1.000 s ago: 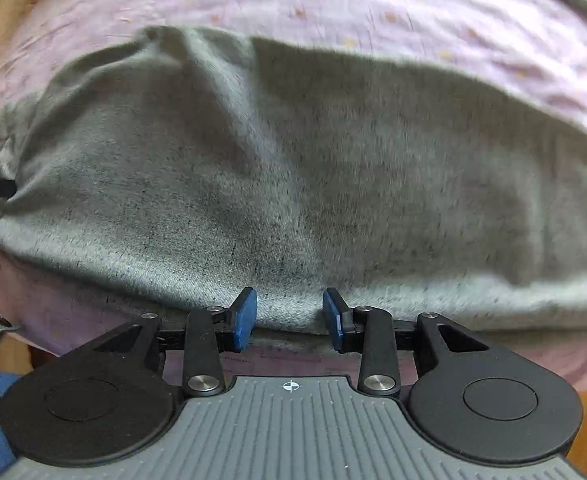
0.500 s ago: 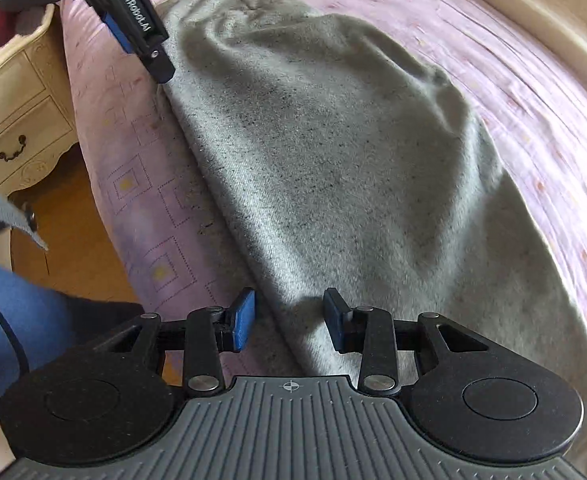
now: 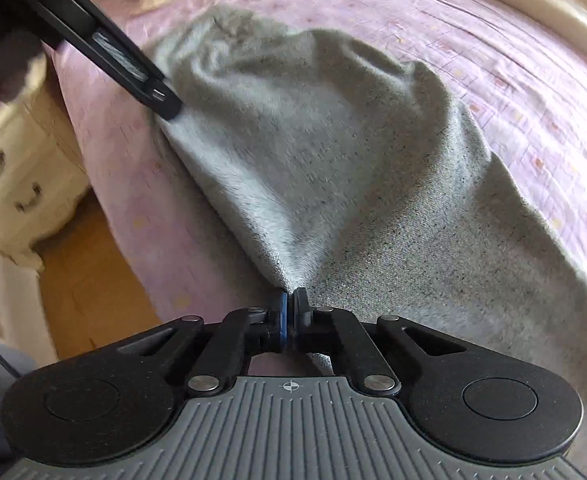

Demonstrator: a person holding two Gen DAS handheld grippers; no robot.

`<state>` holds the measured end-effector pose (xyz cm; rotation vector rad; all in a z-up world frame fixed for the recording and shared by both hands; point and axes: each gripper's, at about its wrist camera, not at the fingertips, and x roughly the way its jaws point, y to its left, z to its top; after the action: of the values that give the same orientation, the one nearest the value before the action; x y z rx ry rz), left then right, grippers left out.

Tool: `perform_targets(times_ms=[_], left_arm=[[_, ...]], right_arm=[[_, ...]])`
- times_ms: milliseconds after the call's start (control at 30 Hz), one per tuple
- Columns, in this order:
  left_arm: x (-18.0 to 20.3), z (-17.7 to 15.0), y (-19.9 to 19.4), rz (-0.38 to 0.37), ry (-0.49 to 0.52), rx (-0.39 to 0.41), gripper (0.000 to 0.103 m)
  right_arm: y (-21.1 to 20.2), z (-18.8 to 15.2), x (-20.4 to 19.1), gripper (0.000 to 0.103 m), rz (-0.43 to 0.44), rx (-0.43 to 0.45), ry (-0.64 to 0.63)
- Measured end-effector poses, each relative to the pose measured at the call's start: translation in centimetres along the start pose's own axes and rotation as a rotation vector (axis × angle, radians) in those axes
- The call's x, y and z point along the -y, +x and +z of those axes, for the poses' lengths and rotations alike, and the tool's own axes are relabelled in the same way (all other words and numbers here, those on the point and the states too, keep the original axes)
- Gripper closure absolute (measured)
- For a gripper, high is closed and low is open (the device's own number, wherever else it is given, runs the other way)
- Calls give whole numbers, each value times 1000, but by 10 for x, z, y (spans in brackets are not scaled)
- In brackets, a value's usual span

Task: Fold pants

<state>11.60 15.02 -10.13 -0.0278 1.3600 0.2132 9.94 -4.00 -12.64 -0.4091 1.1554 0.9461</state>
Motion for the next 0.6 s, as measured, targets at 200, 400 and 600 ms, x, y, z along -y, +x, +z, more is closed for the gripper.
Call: perform_targets(times_ms=[200, 400, 600], left_arm=[[29, 8, 34, -3, 134, -38, 42], [30, -14, 53, 16, 262, -56, 38], [25, -18, 49, -1, 310, -46, 37]], right_arm=[[9, -7, -9, 94, -54, -42, 26], [-30, -23, 27, 86, -149, 97, 379], [-43, -105, 91, 87, -404, -31, 755]])
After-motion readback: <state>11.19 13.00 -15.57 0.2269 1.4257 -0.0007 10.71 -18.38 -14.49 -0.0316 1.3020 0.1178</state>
